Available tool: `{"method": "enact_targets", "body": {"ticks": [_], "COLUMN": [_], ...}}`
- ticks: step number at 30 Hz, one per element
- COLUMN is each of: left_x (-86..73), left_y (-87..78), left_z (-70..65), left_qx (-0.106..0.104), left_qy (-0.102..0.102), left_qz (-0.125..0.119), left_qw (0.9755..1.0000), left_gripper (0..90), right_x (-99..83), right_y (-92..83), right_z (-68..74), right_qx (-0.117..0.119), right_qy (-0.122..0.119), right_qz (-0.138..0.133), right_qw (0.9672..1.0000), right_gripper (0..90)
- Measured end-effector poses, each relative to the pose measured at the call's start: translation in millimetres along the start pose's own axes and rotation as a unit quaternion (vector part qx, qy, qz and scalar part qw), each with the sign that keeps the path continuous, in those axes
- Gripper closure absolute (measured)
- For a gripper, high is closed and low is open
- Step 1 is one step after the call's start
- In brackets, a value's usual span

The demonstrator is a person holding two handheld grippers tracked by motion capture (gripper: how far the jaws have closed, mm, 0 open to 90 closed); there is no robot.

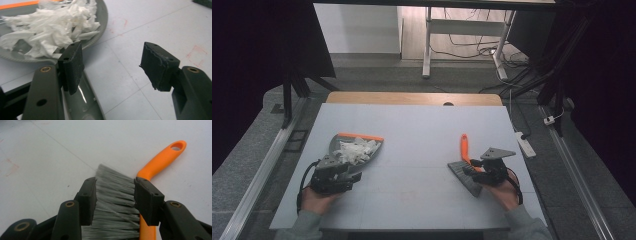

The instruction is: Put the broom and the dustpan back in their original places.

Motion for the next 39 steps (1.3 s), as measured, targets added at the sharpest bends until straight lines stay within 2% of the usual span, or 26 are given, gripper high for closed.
{"method": "enact_targets", "body": {"ticks": [3, 8, 13, 17, 21, 39], "left_x": [0.0, -3.0, -9.4, -11.7, -11.5, -12.9], "left_y": [1.7, -0.9, -4.7, -6.9, -7.3, -5.6], "left_z": [0.8, -1.6, -5.1, -5.6, -6.4, -7.2], "left_qx": [-0.008, -0.019, -0.027, -0.024, -0.021, -0.024], "left_qy": [0.008, 0.019, 0.016, 0.013, 0.012, 0.012], "left_qz": [0.003, -0.001, -0.002, -0.002, -0.003, 0.002], "left_qw": [0.9999, 0.9996, 0.9995, 0.9996, 0.9997, 0.9996], "left_gripper": [34.2, 34.0, 34.1, 34.0, 34.0, 34.1], "right_x": [-1.7, -7.2, -13.4, -16.1, -15.1, -13.6], "right_y": [-2.6, -9.4, -12.9, -12.6, -12.5, -14.2], "right_z": [3.6, 11.6, 16.3, 19.5, 20.3, 18.5], "right_qx": [-0.010, 0.002, 0.015, 0.029, 0.033, 0.031], "right_qy": [-0.009, -0.019, -0.025, -0.028, -0.032, -0.032], "right_qz": [-0.005, -0.014, -0.014, -0.016, -0.019, -0.024], "right_qw": [0.9999, 0.9997, 0.9995, 0.9990, 0.9987, 0.9987], "right_gripper": [52.6, 52.6, 52.5, 52.4, 52.3, 52.3]}}
Point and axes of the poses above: each handheld gripper's, and its own axes: y roughly forward along the jaws, x roughly out of its top, z roughly to its left, the point moved 6 cm from there along y, roughly forward along the jaws, and after that the axes turned 2 degrees about y, right-handed, at the moved point
